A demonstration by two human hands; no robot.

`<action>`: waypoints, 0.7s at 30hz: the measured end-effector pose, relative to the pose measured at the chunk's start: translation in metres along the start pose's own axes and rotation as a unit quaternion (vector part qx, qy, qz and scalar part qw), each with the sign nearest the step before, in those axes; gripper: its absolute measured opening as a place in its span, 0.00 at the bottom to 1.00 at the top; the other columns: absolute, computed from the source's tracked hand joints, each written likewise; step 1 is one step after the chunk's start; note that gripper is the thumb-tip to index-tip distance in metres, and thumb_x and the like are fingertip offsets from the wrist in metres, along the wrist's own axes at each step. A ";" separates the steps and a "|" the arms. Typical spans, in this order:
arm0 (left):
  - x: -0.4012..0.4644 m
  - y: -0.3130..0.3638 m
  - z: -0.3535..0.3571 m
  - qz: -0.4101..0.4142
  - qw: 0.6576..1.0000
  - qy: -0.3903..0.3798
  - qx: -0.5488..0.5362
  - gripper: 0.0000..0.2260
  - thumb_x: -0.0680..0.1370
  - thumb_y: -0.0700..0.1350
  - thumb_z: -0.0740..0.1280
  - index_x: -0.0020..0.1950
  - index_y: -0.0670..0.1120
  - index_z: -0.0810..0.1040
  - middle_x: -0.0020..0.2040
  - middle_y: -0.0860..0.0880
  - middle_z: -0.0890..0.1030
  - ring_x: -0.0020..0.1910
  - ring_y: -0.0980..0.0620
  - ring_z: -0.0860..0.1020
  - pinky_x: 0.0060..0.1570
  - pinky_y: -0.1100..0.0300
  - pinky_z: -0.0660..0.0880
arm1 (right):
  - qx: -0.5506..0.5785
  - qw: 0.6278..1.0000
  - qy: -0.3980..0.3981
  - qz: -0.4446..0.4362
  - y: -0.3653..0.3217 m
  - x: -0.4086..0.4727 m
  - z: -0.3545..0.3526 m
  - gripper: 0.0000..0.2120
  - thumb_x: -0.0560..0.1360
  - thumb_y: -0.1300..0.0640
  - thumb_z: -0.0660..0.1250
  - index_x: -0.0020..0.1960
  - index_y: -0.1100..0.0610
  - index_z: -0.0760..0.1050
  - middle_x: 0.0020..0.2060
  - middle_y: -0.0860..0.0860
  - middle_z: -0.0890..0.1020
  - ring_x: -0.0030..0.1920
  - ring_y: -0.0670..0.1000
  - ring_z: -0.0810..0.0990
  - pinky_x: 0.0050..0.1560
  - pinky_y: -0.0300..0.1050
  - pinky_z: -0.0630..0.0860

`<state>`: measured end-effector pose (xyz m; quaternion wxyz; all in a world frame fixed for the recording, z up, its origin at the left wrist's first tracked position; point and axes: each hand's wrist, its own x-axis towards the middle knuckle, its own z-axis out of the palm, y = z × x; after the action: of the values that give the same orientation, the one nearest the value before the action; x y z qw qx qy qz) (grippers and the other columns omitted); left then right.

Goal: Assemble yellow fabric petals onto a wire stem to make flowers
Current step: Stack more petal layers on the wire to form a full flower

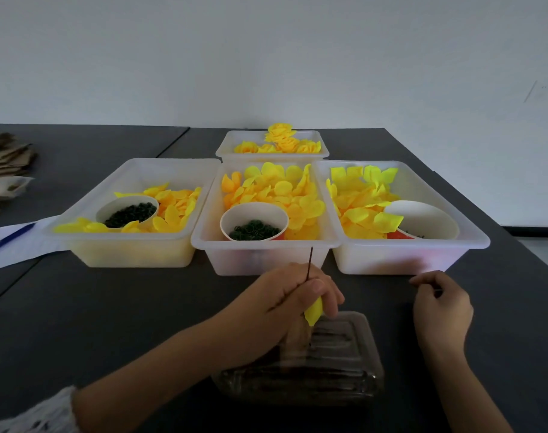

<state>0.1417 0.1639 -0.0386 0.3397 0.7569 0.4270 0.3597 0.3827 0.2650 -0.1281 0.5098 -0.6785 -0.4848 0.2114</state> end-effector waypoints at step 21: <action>0.011 -0.009 0.004 0.070 0.976 -0.080 -0.190 0.13 0.85 0.41 0.53 0.56 0.40 0.76 0.43 0.46 0.82 0.47 0.39 0.81 0.56 0.44 0.75 | -0.023 1.000 0.014 0.002 -0.002 -0.001 -0.001 0.16 0.76 0.67 0.57 0.40 0.50 0.77 0.35 0.53 0.79 0.36 0.55 0.77 0.39 0.51 0.75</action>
<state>0.1458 0.1768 -0.0457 0.4838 0.7331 0.2682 0.3957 0.3817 0.2637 -0.1260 0.4999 -0.6940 -0.4814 0.1916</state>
